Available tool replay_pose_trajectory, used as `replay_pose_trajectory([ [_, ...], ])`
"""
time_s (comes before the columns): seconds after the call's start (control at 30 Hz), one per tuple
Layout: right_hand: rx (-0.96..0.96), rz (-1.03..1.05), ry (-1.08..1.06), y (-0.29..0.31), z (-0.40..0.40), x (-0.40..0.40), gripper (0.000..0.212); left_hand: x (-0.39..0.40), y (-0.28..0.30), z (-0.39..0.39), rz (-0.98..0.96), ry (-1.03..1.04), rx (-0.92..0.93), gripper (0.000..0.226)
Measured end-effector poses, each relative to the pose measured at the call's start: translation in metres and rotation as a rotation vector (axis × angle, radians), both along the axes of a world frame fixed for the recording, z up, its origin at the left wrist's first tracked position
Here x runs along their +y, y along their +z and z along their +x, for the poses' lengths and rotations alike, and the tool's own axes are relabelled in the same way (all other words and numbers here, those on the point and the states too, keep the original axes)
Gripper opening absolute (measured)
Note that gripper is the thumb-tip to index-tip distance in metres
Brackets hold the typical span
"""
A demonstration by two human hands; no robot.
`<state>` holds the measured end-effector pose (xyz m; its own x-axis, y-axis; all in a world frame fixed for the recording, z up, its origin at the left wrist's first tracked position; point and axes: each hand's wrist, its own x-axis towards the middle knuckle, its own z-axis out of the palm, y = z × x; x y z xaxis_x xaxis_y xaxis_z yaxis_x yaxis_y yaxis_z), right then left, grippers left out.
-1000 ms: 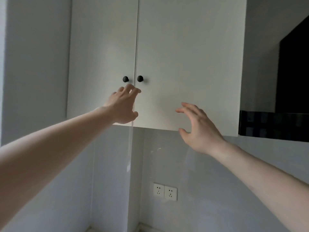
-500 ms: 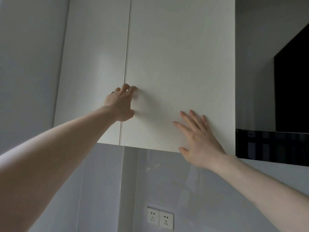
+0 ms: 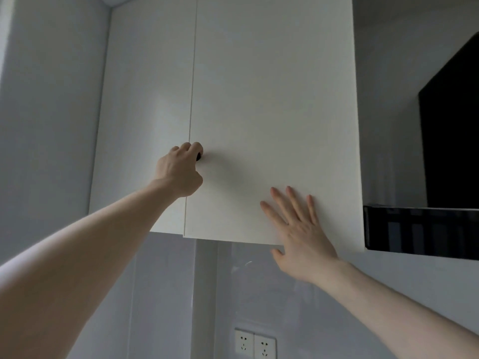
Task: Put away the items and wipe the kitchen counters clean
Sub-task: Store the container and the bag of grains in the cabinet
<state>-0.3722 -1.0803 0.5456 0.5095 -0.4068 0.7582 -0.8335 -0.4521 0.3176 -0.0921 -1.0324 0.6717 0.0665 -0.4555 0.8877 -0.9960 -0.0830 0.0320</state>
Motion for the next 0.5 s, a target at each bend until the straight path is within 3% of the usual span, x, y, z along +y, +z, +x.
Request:
replay_pose_trajectory([
  [0.23, -0.114, 0.070, 0.047, -0.007, 0.014, 0.038, 0.099, 0.049, -0.002, -0.001, -0.127, -0.049, -0.028, 0.045],
  [0.5, -0.208, 0.088, 0.247, -0.022, 0.035, 0.099, 0.099, 0.122, -0.004, -0.016, -0.226, -0.102, -0.100, 0.042],
])
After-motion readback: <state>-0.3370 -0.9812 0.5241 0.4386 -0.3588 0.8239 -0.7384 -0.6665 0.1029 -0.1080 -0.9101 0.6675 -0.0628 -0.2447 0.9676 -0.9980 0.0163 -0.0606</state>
